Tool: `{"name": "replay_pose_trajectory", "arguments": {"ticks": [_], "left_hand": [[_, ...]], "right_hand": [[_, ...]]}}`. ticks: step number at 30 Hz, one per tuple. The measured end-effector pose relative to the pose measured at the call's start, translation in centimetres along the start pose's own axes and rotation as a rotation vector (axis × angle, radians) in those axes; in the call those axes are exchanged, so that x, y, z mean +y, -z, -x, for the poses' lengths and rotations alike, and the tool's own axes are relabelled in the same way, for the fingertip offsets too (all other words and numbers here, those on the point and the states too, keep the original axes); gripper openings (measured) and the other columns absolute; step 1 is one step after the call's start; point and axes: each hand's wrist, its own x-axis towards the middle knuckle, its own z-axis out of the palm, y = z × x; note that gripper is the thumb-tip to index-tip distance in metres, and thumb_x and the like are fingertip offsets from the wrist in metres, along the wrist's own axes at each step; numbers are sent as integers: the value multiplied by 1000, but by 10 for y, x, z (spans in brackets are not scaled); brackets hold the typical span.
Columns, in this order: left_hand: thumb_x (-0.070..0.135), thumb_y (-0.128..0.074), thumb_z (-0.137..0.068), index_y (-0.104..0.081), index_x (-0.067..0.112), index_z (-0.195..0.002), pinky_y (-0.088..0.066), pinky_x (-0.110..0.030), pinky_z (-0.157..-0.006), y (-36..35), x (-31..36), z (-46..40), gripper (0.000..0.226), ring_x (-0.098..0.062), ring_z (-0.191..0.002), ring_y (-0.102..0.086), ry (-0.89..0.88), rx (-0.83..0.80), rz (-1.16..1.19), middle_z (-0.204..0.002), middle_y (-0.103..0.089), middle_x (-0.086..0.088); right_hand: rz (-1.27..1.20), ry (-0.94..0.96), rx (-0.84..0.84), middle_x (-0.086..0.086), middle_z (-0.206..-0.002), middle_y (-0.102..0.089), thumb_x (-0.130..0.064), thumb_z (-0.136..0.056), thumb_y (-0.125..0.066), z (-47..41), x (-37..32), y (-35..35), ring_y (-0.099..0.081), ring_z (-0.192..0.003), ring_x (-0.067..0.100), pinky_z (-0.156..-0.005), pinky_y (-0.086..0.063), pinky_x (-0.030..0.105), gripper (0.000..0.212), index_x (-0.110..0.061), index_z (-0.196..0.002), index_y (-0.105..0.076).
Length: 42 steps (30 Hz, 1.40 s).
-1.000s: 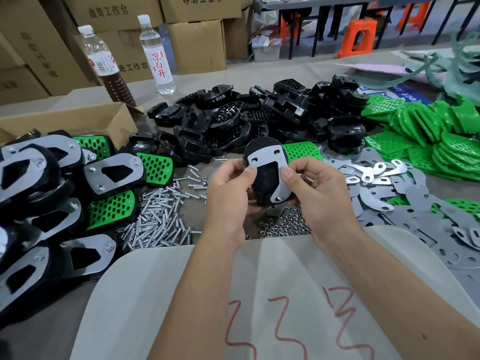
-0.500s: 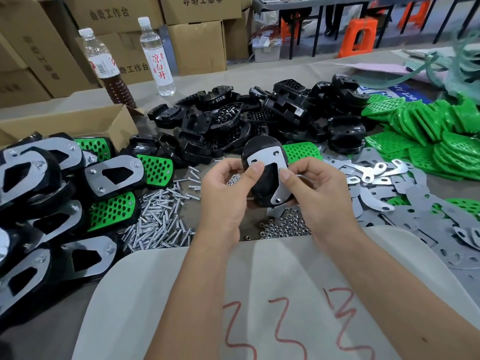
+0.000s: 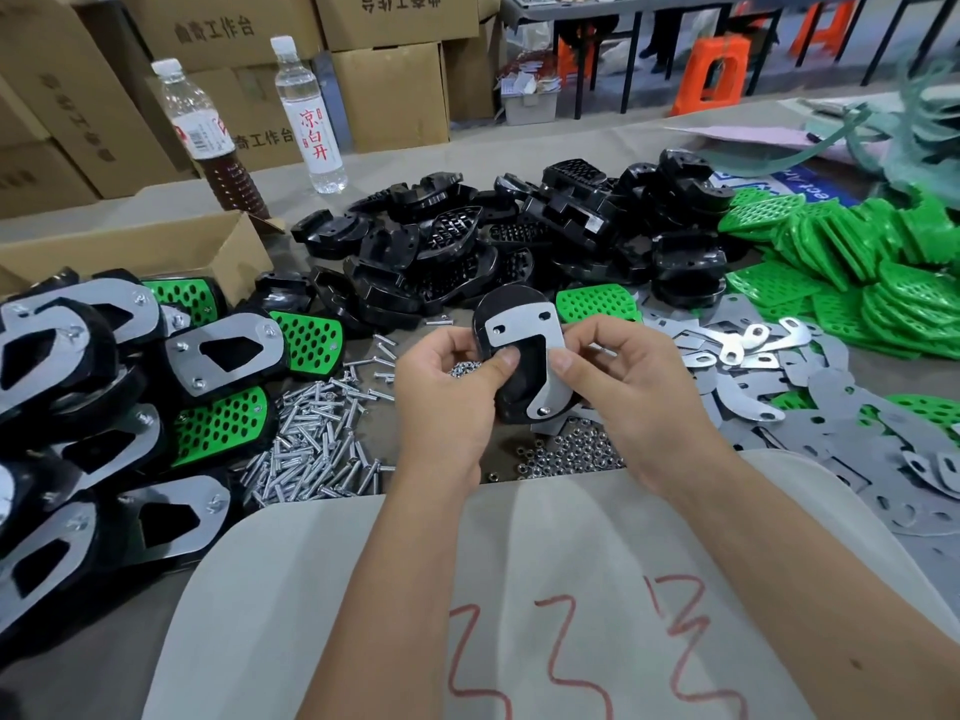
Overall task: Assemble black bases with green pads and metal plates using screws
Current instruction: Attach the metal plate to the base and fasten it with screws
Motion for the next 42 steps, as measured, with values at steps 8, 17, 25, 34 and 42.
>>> {"name": "replay_pose_trajectory", "arguments": {"ticks": [8,17,25,34,42], "left_hand": [[-5,-79,-84,-72,9,-89,-61,-58,-87,1,-1,0,16,-42,-99,-73,19,26,-37,-102,-76,-20],[-4,-80,-82,-72,17,-83,-58,-30,-72,0,-4,-2,23,-17,-80,-71,-54,69,-60,-93,-78,-10],[-6,-78,-84,-73,13,-86,-62,-53,-87,-1,-1,0,20,-25,-86,-72,-27,49,-5,-96,-77,-13],[-7,-72,-85,-64,15,-83,-55,-41,-79,9,5,-1,24,-21,-85,-66,-53,-112,-31,-88,-72,-4],[-6,-74,-88,-56,12,-85,-57,-33,-66,9,2,-2,26,-15,-73,-66,-147,-138,-42,-80,-73,-1]], "right_hand": [[154,56,10,27,-93,-67,-3,-94,-71,0,6,1,-64,-89,45,-87,-52,63,19,-3,-78,-61],[175,85,-14,24,-89,-67,-2,-93,-72,0,3,0,-63,-88,43,-85,-52,62,18,-5,-78,-63],[150,40,47,16,-91,-73,-8,-93,-74,1,9,-2,-69,-89,37,-90,-55,57,16,-8,-78,-66],[92,69,27,12,-96,-75,-5,-90,-74,3,4,-3,-70,-93,35,-91,-55,59,15,-9,-77,-66],[88,79,-18,9,-96,-75,1,-93,-73,4,0,-2,-69,-92,31,-91,-55,57,21,-11,-77,-66]]}}
